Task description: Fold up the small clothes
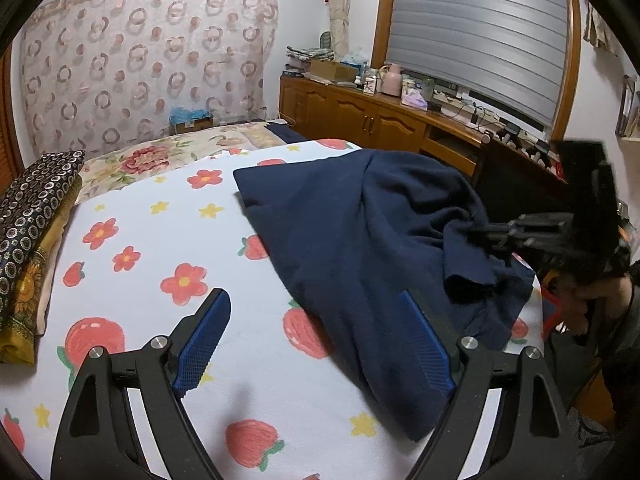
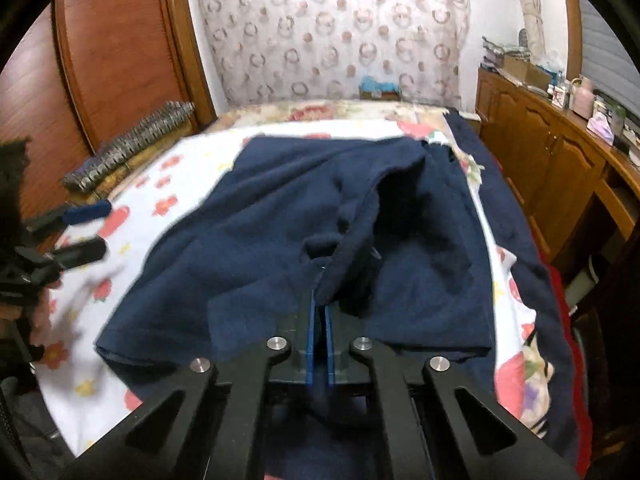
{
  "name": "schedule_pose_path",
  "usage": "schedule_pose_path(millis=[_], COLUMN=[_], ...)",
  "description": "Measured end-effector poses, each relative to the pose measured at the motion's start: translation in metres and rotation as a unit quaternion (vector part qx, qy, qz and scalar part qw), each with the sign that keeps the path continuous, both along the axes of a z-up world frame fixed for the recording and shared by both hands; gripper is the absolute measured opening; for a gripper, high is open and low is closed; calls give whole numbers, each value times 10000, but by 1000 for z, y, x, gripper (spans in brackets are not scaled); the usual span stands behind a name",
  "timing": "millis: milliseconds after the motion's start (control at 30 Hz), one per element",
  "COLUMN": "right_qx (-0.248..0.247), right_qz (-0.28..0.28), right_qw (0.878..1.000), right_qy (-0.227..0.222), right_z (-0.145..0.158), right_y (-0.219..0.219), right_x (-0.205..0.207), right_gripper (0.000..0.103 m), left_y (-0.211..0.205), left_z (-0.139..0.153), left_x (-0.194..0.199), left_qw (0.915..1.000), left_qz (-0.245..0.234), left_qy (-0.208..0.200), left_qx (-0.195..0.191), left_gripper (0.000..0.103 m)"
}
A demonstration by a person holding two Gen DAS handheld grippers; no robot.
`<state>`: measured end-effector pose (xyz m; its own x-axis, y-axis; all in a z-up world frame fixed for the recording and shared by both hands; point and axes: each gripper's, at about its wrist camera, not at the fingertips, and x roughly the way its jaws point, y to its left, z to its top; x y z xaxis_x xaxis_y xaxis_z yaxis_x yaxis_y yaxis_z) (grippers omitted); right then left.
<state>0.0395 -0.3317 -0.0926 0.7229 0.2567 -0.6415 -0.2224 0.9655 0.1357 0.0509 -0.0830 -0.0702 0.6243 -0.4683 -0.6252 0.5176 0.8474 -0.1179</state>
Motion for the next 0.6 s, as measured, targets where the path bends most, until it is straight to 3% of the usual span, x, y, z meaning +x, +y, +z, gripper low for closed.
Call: schedule_pose_path(millis=[267, 500, 600], right_qx=[-144, -247, -267], right_qz=[-354, -614, -629], right_qw=[9993, 9972, 9974], right_qy=[35, 336, 244], right_z=[28, 13, 16], right_y=[-61, -70, -64], right_x=[-49, -50, -45], right_gripper=[2, 2, 14], left_y=[-7, -13, -16], left_z=[2, 1, -2], left_x=[-4, -5, -5], left_qw=[9999, 9997, 9996], left_qz=[-132, -215, -242], left_qy=[7, 70, 123], left_qx=[-5, 42, 118], left_gripper=[86, 86, 86])
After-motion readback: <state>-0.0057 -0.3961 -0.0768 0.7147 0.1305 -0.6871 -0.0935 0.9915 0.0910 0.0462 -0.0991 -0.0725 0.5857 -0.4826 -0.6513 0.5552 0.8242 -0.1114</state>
